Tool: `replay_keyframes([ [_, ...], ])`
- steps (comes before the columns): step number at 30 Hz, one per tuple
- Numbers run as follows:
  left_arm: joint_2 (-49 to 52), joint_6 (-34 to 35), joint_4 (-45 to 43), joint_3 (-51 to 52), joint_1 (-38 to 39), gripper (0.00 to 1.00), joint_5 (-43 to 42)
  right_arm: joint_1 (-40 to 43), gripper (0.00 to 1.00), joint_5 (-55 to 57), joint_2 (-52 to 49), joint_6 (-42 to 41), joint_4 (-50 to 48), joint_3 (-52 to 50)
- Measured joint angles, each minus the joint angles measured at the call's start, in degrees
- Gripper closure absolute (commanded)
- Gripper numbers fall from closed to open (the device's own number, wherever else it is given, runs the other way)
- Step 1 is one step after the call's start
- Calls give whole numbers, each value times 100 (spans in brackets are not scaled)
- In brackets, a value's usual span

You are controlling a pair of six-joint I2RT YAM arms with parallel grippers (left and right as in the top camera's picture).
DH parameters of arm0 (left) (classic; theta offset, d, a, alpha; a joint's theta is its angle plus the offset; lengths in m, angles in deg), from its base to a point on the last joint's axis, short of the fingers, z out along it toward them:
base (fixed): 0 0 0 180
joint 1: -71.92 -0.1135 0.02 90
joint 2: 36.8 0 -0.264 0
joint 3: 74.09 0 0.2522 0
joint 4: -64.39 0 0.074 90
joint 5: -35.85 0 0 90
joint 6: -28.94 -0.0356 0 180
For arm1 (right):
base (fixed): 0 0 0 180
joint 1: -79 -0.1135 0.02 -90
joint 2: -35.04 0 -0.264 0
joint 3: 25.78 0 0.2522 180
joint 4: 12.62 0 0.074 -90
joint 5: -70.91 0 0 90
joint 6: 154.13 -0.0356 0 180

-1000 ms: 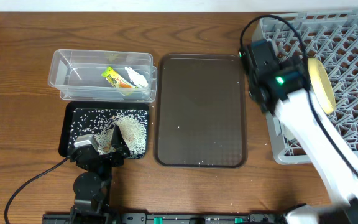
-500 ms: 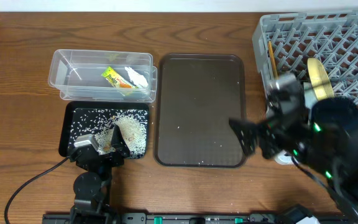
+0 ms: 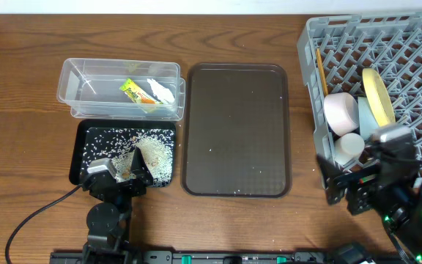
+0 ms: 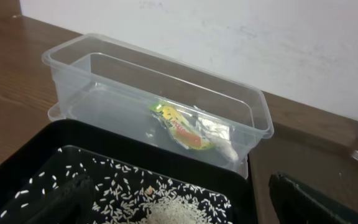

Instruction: Sort waste into correct bins and load items into the dishwasher rack

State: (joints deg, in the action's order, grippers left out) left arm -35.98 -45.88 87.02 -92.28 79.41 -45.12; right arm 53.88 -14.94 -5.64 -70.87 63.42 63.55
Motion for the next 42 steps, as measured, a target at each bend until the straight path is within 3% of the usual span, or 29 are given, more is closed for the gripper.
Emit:
replay_keyframes([
  [8,0,0,-2,2,0,8,-4,732,1,170,1425,48,-1818,-2376],
  [18,0,0,-2,2,0,8,-2,732,1,168,3268,48,-2444,-4651],
  [29,0,0,0,2,0,8,-2,732,1,168,3978,50,-4286,-6854],
  [36,2,0,-2,2,0,8,-2,732,1,170,4000,50,-5792,-7346],
  [42,4,0,0,2,0,8,-2,732,1,168,4004,50,-5869,-7501],
])
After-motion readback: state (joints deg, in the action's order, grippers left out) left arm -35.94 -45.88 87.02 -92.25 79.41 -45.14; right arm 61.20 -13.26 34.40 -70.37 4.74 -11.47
